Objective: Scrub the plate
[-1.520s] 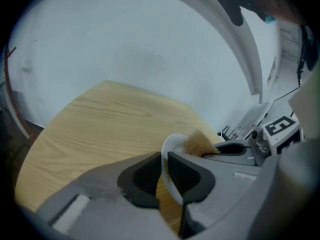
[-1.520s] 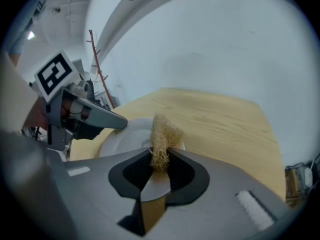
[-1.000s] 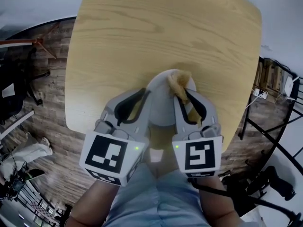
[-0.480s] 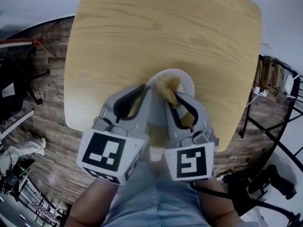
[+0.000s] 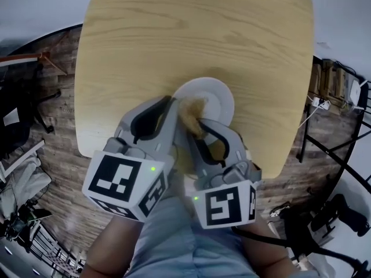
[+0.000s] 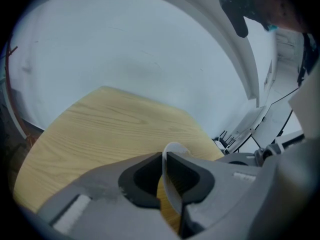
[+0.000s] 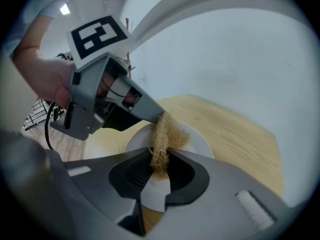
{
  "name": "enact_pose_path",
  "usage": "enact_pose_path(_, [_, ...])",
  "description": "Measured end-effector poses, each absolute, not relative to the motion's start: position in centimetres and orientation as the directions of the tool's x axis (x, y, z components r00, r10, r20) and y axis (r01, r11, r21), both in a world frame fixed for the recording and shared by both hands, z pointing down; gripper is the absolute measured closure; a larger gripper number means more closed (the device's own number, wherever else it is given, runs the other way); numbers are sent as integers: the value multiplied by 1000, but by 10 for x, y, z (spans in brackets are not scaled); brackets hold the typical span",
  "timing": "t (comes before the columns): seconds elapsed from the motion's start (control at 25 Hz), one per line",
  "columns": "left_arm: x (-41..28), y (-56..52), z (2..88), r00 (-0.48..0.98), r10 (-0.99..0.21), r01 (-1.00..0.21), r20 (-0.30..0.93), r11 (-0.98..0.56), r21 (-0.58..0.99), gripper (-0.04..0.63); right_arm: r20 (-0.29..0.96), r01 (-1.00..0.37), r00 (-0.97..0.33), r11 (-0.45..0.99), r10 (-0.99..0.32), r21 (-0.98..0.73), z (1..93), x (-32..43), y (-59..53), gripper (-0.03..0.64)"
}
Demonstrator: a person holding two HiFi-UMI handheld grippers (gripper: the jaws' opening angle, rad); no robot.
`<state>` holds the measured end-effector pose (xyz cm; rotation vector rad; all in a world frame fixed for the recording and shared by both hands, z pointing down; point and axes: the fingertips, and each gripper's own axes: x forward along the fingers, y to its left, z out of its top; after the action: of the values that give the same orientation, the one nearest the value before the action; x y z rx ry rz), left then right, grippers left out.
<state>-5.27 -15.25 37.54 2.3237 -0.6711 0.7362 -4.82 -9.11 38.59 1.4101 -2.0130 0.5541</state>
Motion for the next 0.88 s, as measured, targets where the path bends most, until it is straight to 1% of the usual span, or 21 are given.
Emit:
enact_pose_path(0.2, [-53,-152,376,714,-281,-612,642,-695,376,545,689,-917,-287,400,-666,5,388,-61,-78,546])
enact_pose_path(0.52, [-55,-149,380,705,-281,-612,651,-705,358,545,703,-898,-330,439,-629,-28,394,-70,-59,546])
enact_pose_path(0.88, [-48,-146,381,697,-276,-598,662,-734,323,543,737,-908,-316,417,-597,-52,403,-53,-33,546])
